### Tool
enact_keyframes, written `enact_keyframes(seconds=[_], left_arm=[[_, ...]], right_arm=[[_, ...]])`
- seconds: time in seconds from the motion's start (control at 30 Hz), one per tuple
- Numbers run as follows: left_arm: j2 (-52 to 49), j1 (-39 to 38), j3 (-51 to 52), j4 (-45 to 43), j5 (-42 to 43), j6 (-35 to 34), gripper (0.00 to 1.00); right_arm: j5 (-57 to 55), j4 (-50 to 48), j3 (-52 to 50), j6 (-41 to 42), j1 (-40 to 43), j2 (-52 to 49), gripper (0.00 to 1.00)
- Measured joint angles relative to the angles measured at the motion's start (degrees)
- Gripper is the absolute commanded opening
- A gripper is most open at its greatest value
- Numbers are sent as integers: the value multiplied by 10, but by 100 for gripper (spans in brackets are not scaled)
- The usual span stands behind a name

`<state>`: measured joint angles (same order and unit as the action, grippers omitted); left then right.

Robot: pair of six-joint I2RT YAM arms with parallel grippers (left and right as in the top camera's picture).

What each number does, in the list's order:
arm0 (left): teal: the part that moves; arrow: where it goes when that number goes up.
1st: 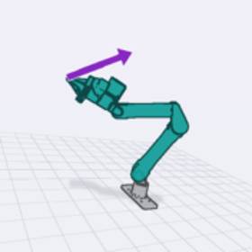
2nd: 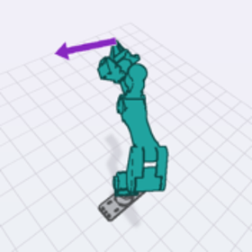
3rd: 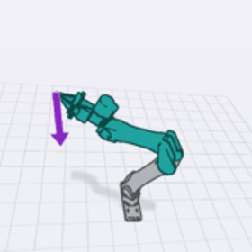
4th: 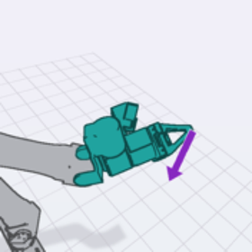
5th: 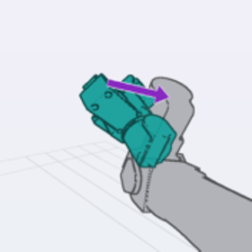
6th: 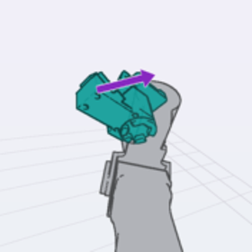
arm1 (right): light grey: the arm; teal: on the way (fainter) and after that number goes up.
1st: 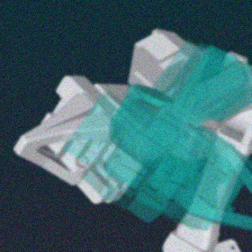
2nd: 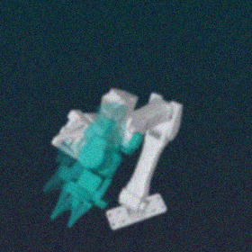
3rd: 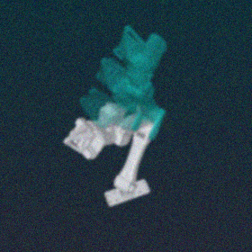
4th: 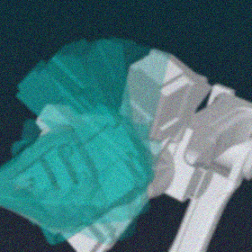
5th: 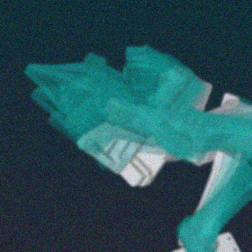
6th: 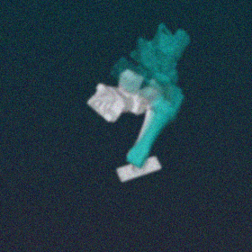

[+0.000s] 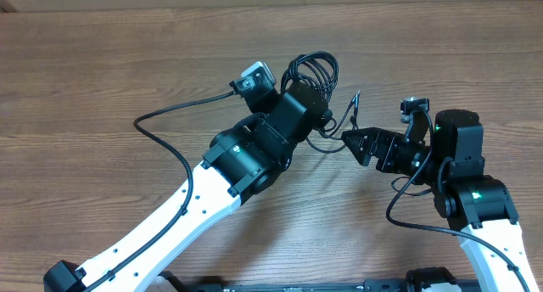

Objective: Untangle cables

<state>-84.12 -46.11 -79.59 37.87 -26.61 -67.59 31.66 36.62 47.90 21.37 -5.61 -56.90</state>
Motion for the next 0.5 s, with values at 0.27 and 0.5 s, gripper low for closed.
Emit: enact_keyframes(seconds=[0.27,0.5], left_arm=[[0,0,0,0,29,124,4],[0,0,0,0,61,220,4]], right_arm=[[-2,0,0,0,0,0,84],[8,-2,0,-11,0,14,91]])
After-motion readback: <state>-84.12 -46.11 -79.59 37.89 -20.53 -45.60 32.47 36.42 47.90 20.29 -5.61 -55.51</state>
